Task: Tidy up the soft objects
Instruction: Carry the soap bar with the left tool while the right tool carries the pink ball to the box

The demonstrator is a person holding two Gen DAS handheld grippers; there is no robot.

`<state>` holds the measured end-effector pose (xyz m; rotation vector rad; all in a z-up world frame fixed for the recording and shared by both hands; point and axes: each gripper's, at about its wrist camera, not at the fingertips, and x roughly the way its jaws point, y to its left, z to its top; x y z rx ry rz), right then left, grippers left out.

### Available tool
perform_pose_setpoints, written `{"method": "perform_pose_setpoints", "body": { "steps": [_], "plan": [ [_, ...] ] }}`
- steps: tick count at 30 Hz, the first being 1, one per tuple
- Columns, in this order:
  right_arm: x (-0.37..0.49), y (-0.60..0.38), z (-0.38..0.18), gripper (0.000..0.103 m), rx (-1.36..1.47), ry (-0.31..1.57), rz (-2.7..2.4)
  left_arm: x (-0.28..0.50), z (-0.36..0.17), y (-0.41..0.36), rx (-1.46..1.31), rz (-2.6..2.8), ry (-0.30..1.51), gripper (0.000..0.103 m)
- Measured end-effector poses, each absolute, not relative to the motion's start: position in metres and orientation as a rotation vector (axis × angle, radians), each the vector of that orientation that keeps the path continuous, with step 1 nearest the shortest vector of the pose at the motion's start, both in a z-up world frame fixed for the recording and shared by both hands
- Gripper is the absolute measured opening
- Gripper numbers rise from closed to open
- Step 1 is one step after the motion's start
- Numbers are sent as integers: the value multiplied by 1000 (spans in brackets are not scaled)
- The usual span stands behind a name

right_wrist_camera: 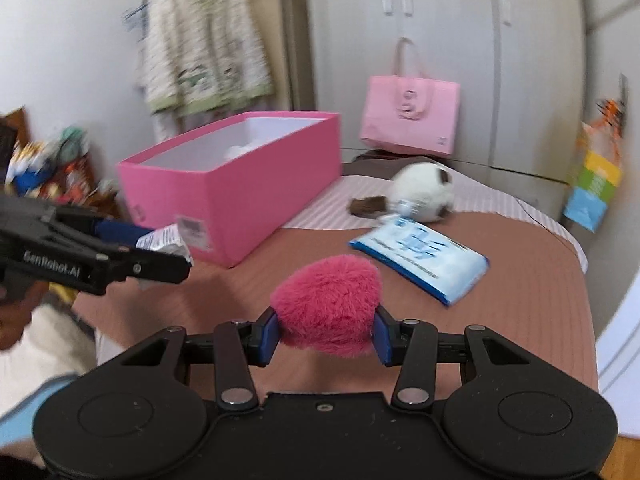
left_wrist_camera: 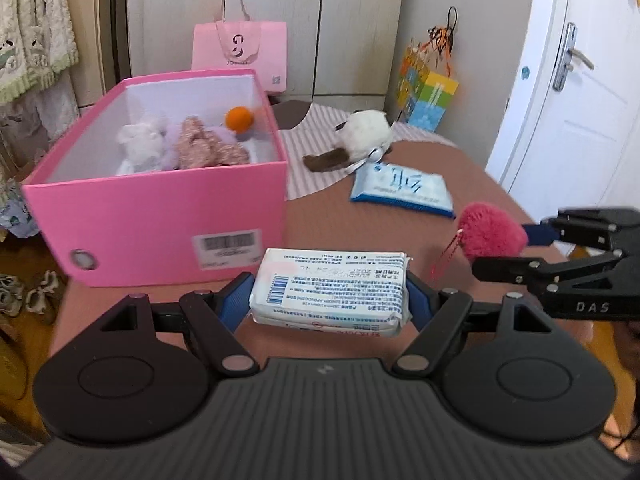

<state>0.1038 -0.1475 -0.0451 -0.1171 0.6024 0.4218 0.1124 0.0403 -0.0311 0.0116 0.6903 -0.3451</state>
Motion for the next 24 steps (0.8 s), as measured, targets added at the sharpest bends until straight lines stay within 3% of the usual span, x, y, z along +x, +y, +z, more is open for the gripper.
{"method": "perform_pose_setpoints", "body": {
  "steps": [12,24],
  "plan": [
    [86,-89,-7,52,-236,580,651,100,-5,82,-26,-426,791,76],
    [115,-52,22,53,-182,481,750,129,38,110,-25,-391,681,76]
  ]
}}
